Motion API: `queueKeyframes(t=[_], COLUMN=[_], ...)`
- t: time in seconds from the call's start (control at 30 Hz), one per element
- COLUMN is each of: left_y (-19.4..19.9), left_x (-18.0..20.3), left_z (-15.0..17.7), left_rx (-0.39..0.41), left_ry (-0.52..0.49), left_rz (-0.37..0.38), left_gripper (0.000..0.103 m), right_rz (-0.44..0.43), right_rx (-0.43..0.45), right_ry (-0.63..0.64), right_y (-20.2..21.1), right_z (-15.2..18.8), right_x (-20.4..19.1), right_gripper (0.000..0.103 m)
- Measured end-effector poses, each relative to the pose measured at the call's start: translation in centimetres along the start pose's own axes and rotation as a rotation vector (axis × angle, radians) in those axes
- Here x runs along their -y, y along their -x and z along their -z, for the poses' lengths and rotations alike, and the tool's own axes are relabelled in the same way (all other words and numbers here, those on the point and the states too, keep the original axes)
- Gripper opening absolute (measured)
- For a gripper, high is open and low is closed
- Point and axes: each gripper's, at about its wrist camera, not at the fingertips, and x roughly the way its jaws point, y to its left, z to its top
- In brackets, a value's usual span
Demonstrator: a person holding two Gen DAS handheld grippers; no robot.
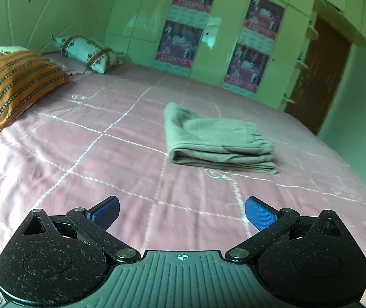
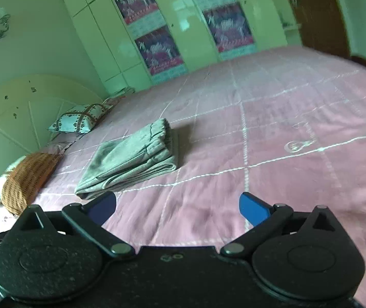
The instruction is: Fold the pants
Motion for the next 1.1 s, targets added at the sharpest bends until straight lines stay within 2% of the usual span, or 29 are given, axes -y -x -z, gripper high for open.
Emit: queueKeyframes(t=[0.1,0.17,0.4,0.5,0.67,0.8,0.9,1.1], left_y=[2.6,3.8,7.9,8.8,11.0,12.6,13.9,15.6], left_x=[0.8,1.5,4.2,6.1,9.7,11.9,12.2,11.7], left_z=[1.1,1.7,2.6,2.2,1.5,1.9,2.2,2.9], left_rx=[0.045,0.066,0.120,0.117,0.165,0.192,0.190,0.183], left_ry=[-0.001,-0.003,-0.032,-0.064,-0.077,-0.128,-0.101,-0.075], left_rz=[0.011,0.015,-0.007,0.006,0.038,0.038,0.066,0.030], left_gripper=[0.103,0.103,0.103,0.103,0.103,0.103,0.103,0.103], right_rz=[0.024,0.024,-0.048,-0.052,-0.068,-0.096,-0.114,-0.103], right_rx=[0.032,0.023,0.064,0.096,0.137,0.182,0.195,0.219], right_ry=[0.020,0.038,0.062,0.077,0.096,0.151,0.203,0.267], right_y=[2.2,3.1,6.5,7.8,9.7,11.3,12.4,14.0], right_z=[1.3,2.2,4.2,4.5,3.8,3.5,3.6,4.6], right_x=[-1.3,-2.1,-3.7,-4.6,-5.9,-7.9,-9.6,-11.8], right_gripper=[0.097,0.097,0.097,0.097,0.095,0.093,0.092,0.090])
